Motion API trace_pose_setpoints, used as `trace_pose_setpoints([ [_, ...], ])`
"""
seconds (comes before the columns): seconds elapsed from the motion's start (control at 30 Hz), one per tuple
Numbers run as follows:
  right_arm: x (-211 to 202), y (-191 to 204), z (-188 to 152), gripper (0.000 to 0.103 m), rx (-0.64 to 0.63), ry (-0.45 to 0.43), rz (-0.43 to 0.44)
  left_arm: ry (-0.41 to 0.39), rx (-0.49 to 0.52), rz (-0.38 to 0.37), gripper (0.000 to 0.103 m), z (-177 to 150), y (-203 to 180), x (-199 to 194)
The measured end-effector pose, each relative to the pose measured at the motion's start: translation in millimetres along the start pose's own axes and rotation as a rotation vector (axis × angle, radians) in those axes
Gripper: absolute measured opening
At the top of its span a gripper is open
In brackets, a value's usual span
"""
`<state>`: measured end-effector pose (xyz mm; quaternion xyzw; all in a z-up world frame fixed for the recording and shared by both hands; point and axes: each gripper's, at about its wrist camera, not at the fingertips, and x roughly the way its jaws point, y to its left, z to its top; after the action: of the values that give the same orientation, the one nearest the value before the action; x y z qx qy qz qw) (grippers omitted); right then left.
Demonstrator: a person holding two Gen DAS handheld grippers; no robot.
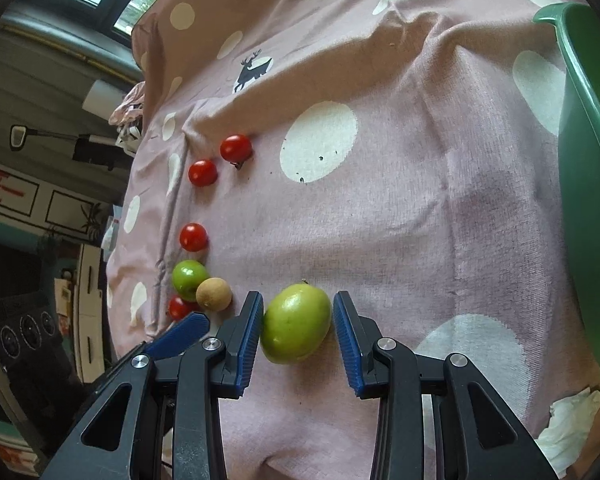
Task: Organize fruits
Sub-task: 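Close the right gripper around the large green jujube, then lift the green jujube with the right gripper and carry it over the bowl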
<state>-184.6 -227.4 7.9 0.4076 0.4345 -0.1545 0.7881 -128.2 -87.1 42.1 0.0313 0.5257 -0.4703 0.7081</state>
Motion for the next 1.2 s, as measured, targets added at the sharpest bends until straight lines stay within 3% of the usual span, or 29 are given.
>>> trace_pose_setpoints([
  [0.23, 2, -4, 1, 0.038, 0.022, 0.007, 0.025, 0.042, 0.041, 0.002, 0.054, -5, -12, 16],
  [0.6, 4, -3, 2, 0.039, 0.028, 0.01, 0.035, 0.058, 0.057, 0.014, 0.033, -8, -19, 33],
  [0.77, 4, -4, 2, 0.039, 0.031, 0.009, 0.035, 0.049, 0.068, 0.028, 0.033, -8, -20, 33],
  [0.9, -1, 0, 1, 0.039, 0.006, -0.012, 0.033, 0.013, 0.09, 0.043, 0.033, -7, -26, 26],
  [1.2, -37, 24, -5, 0.039, -0.086, -0.149, 0.029, -0.099, 0.127, 0.008, 0.033, -3, -45, -7],
])
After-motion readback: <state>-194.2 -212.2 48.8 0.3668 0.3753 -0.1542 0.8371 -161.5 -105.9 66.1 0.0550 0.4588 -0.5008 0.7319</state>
